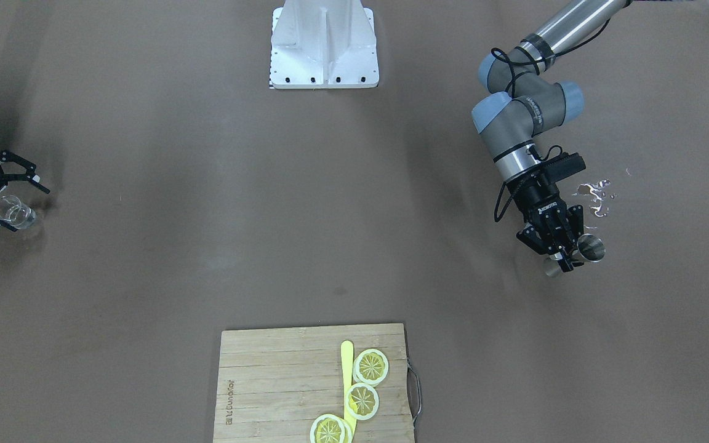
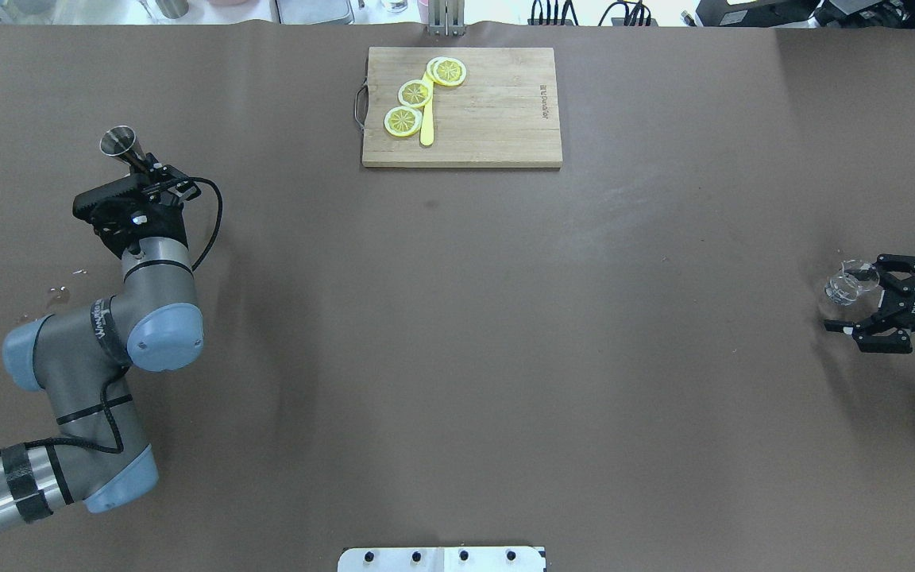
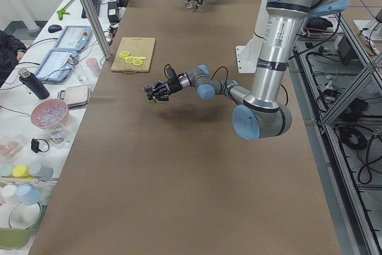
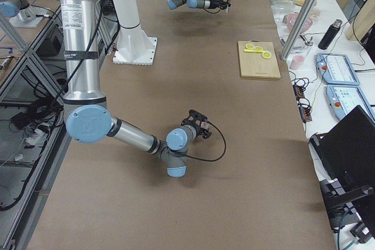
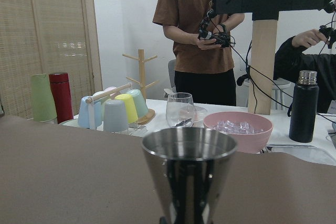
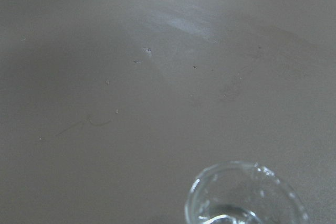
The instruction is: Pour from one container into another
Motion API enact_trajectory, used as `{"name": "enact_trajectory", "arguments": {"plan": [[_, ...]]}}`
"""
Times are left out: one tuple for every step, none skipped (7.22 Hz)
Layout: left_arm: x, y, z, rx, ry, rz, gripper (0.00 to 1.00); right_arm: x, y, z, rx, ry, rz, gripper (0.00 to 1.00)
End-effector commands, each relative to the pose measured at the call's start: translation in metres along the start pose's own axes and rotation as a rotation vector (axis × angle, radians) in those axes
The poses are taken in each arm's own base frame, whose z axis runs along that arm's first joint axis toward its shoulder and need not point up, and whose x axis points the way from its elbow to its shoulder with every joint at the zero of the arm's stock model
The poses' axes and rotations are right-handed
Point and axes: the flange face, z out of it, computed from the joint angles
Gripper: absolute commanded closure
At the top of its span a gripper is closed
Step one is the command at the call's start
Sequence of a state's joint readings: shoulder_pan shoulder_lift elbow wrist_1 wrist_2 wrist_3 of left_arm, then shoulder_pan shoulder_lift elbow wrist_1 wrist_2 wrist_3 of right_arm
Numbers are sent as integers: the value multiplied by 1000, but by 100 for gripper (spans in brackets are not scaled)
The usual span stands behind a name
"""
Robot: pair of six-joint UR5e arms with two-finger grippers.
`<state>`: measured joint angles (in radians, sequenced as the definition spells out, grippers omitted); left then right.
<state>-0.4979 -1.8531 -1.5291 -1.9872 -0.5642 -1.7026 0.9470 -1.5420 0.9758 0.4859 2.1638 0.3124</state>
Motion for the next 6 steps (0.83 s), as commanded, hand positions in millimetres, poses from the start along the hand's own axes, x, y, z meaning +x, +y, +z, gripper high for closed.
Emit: {"name": "enact_trajectory", "arguments": {"plan": [[-1, 16, -3, 23, 5, -18, 99, 0, -4, 3, 5, -3, -2, 0], [-4, 29, -7, 19, 8, -22, 98, -1, -6, 7, 5, -11, 1, 0], [-6, 40, -15, 43, 21, -16, 98, -5, -6, 13, 3, -23, 9, 0], [-5, 46, -19, 48, 21, -14, 98, -7, -8, 15, 2, -31, 8, 0], [-4, 46, -22, 45, 24, -16, 98, -9, -6, 13, 1, -40, 6, 0], [-7, 48, -25, 42, 27, -11, 98, -12, 1, 7, -14, -56, 7, 0]]}}
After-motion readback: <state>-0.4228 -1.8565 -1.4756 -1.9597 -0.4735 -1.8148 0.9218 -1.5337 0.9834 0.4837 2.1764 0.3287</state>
